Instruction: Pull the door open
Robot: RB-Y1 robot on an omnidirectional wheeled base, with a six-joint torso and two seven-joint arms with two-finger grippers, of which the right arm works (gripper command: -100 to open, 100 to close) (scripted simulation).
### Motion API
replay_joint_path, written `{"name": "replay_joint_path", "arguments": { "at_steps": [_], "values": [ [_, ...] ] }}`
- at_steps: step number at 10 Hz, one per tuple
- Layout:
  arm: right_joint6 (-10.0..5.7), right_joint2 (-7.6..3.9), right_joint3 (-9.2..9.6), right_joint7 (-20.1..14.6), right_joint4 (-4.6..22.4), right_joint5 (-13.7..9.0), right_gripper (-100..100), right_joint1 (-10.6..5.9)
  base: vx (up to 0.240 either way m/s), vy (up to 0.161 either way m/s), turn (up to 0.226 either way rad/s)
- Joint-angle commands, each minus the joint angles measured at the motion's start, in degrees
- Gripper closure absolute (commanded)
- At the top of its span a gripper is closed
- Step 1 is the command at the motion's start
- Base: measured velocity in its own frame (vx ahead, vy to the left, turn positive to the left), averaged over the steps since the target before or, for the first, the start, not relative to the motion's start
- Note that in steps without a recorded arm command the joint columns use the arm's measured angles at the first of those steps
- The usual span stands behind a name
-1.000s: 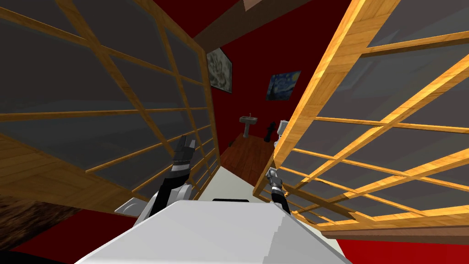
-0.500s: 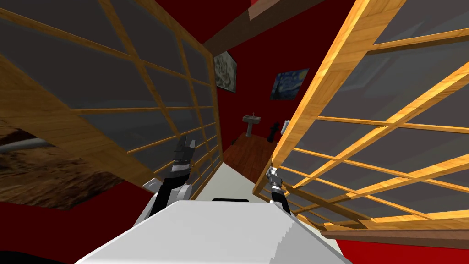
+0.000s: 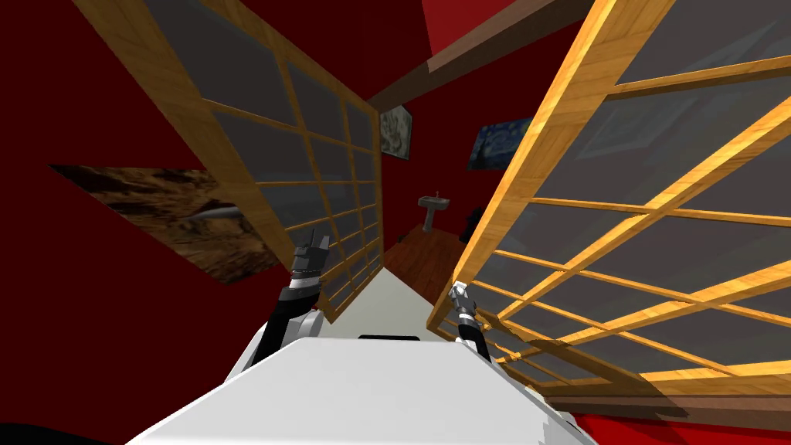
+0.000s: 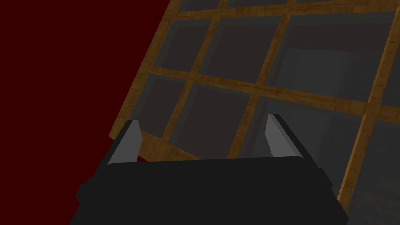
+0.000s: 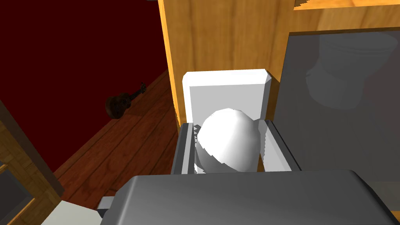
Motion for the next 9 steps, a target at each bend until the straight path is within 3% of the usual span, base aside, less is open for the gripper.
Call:
{"name": "replay_joint_path", "arguments": {
  "at_steps": [1,4,9],
  "values": [
    [-0.28,-0.11,0.37,-0.6,0.6,0.0,100,-0.76,-0.278,-0.078,0.226],
    [-0.32,-0.28,0.42,-0.9,1.0,0.0,100,-1.10,-0.188,-0.016,0.130],
    [-1.34,-2.48,4.34,-4.4,-0.2,1.9,100,0.51,-0.227,-0.007,0.089]
  ]
}}
